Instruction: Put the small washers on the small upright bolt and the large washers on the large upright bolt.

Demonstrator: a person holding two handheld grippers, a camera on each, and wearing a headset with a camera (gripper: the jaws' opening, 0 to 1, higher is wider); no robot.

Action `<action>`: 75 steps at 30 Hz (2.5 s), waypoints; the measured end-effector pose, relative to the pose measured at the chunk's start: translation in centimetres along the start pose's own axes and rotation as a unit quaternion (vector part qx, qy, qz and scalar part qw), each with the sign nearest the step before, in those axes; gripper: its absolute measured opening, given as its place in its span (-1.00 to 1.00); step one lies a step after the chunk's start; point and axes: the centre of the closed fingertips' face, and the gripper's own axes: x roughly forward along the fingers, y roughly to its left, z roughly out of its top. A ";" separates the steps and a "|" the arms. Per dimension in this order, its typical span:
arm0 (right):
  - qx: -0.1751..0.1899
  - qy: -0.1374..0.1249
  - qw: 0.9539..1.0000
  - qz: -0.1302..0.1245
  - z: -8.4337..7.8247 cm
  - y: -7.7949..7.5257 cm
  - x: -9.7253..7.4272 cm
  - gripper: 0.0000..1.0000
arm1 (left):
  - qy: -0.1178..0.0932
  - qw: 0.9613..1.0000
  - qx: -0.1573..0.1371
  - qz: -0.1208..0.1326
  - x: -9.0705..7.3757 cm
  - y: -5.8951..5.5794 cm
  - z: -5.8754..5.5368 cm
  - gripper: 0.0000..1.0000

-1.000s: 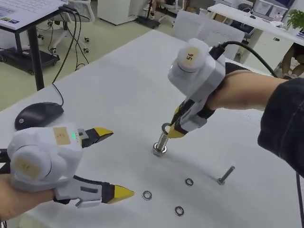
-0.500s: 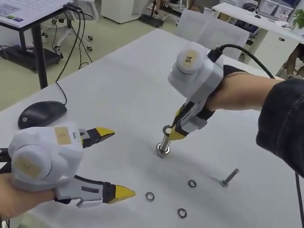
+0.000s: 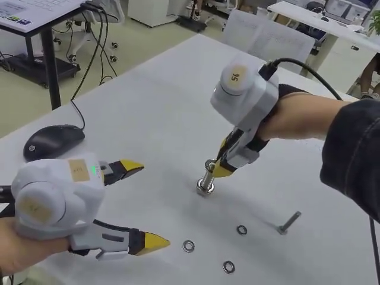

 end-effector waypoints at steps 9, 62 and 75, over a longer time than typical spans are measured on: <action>0.004 0.004 1.000 0.005 -0.2 -0.1 0.6 -0.55 | 0.001 1.000 -0.003 0.000 0.1 0.1 -0.2 0.56; 0.029 0.004 0.999 0.020 -1.2 0.1 5.2 -0.53 | 0.012 1.000 -0.008 -0.003 0.2 0.3 -1.2 0.54; 0.029 0.004 0.999 0.012 -1.7 -0.2 4.7 -0.46 | 0.012 1.000 -0.007 -0.006 0.3 0.1 -1.0 0.54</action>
